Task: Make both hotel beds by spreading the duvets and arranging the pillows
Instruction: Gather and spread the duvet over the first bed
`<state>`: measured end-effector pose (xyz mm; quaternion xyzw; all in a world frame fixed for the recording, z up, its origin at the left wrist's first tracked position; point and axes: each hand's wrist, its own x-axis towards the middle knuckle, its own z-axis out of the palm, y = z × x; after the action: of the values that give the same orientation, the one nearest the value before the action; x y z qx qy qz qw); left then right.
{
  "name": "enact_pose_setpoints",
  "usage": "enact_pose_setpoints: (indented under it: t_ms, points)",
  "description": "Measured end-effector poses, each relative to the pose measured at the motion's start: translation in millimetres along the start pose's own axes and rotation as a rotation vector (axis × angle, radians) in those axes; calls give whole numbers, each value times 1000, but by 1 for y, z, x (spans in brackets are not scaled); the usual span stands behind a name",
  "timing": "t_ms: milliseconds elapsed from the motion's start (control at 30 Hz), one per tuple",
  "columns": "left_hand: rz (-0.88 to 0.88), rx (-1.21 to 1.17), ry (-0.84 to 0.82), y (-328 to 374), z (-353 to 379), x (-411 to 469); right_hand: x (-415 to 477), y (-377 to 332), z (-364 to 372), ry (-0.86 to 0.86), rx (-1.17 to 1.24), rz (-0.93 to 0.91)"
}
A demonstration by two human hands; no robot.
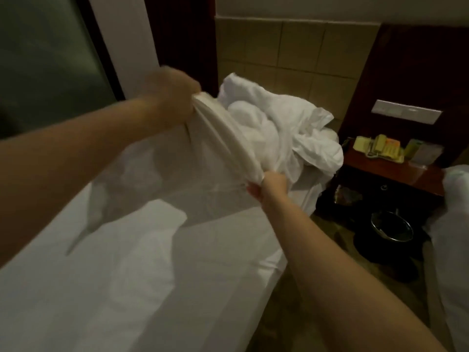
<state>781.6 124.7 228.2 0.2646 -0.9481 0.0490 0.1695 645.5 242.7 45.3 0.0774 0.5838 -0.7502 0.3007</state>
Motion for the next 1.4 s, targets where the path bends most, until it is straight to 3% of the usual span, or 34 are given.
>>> enact_pose_setpoints:
  t_ms: [67,133,233,300,367,467,567,700,833,900,933,1000,1067,1133,1167,1233,1333,1400]
  points:
    - [99,199,33,-16,-14,-24,-8,-13,21,-13,-23,3]
    - [85,274,-114,-43,21,-65,-18,9,24,-37,-75,55]
    - [-99,130,-504,-59,113,-141,-31,96,15,-98,-219,207]
    - [-118,30,-662,-53,171,-186,-48,159,10,-62,-222,419]
    - [-111,-26,-770,-42,216,-225,-75,208,2,-5,-259,580]
    - [-85,-39,-812,-25,257,-272,-115,249,-16,-113,-168,692]
    - [-65,-90,-753,-14,263,-287,-121,260,-30,-155,21,729]
    - [-137,-223,-572,-9,255,-291,-107,251,-29,-26,72,589]
    - [-366,-231,-649,-18,245,-334,-107,214,-15,-133,57,476]
    - [-482,-292,-673,-27,232,-340,-132,166,15,-309,-10,335]
    - [-557,-393,-604,-32,220,-332,-149,132,37,-400,-5,263]
    - [-680,-699,-272,-45,191,-298,-191,65,70,-536,133,145]
    - [-615,-985,25,-53,161,-264,-223,35,67,-680,278,62]
    - [-458,-1158,93,-51,148,-249,-241,50,40,-785,393,39]
    - [-434,-1195,31,-45,145,-251,-242,68,21,-829,437,61]
    - [-461,-1146,-77,-42,164,-272,-237,109,-8,-737,472,126]
    - [-740,-1049,-222,-69,198,-318,-229,164,-47,-311,425,274]
    - [-744,-897,-309,-88,191,-331,-229,195,-75,-25,317,398]
